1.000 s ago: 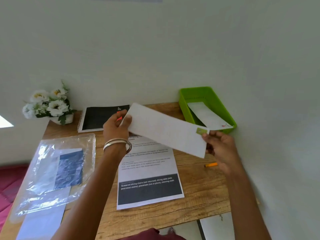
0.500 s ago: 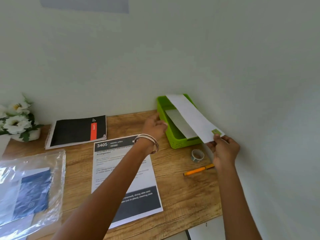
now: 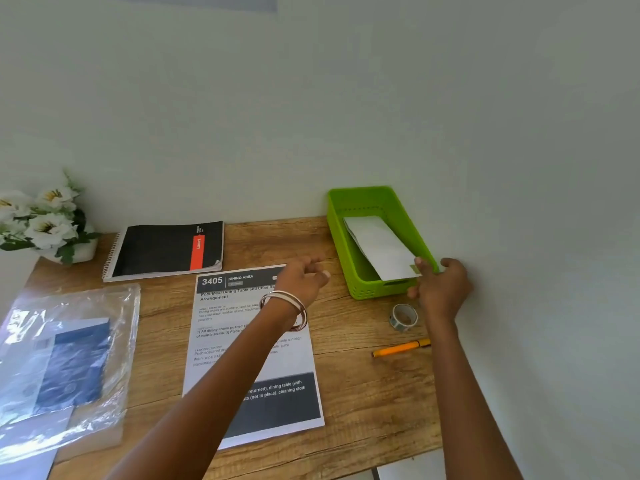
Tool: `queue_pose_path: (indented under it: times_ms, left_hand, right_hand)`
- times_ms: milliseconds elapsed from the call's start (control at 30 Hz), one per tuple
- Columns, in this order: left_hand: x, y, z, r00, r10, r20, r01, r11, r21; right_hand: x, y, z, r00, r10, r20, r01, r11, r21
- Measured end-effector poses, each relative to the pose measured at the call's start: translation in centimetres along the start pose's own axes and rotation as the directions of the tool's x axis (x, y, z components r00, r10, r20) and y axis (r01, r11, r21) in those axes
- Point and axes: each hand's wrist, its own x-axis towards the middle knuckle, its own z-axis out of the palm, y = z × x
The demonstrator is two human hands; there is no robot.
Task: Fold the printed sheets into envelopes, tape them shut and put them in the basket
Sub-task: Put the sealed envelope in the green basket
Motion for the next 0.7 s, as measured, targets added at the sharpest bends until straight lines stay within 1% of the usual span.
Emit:
queue_pose_path:
  times_ms: [67,133,167,200,267,333,400,433,500,533,600,633,700]
  left_hand:
    - [-0.5,-0.6,-0.8,1.0,0.013,-0.019,-0.012,1.0,0.028]
    - [-1.2,-1.5,-2.1,0.998,0.021,-0.057,-0.018,0.999,0.051]
    - [-1.6,-2.1,-2.8,0.996,0.027,-0.079,-0.022,0.998,0.066]
    - [-2.0,-2.6,-3.7,0.994,0.038,-0.101,-0.028,0.995,0.097]
    - [-3.0,-3.9,-5.5,0.988,0.071,-0.138,-0.041,0.978,0.206]
    - [-4.0,-5.1,-7.1,0.981,0.104,-0.161,-0.049,0.948,0.314]
    - [-5.0,-6.6,-8.6,0.975,0.152,-0.16,-0.066,0.893,0.445]
    - [-5.6,-7.4,-9.2,0.971,0.175,-0.163,-0.069,0.858,0.509]
    - [-6.3,-9.0,-10.3,0.962,0.195,-0.192,-0.039,0.791,0.611]
    - [-6.5,-9.8,-10.9,0.961,0.187,-0.204,-0.008,0.755,0.656]
    - [-6.5,-11.2,-11.8,0.972,0.145,-0.187,0.042,0.672,0.74]
    - [-6.5,-11.7,-12.2,0.978,0.116,-0.174,0.059,0.647,0.76]
    - [-6.4,-12.5,-13.1,0.983,0.073,-0.169,0.081,0.652,0.754]
  right_hand:
    - [-0.3,0.1,-0.4,0.999,-0.032,-0.041,0.03,0.999,-0.038]
    - [-1.5,-0.2,-0.8,0.991,-0.129,-0.036,0.127,0.991,-0.049]
    - [-2.6,-0.4,-0.8,0.982,-0.187,0.0,0.187,0.981,-0.051]
    - [-3.7,-0.4,-0.7,0.969,-0.239,0.067,0.242,0.969,-0.052]
    - [-6.2,-0.1,-0.1,0.912,-0.298,0.281,0.316,0.949,-0.019]
    - [-8.4,0.8,1.0,0.823,-0.272,0.499,0.319,0.948,-0.01]
    - [-10.2,2.0,2.3,0.745,-0.215,0.631,0.339,0.937,-0.08]
    - [-10.9,2.5,2.9,0.726,-0.2,0.658,0.355,0.928,-0.11]
    - [-12.1,3.2,4.3,0.72,-0.189,0.668,0.368,0.92,-0.137]
    - [-12.5,3.4,5.1,0.72,-0.18,0.67,0.368,0.918,-0.149]
    - [-12.7,3.8,6.9,0.712,-0.151,0.686,0.373,0.909,-0.187]
    - [-12.7,3.8,7.9,0.698,-0.141,0.702,0.384,0.901,-0.202]
    - [-12.4,3.2,9.7,0.665,-0.167,0.728,0.421,0.889,-0.18]
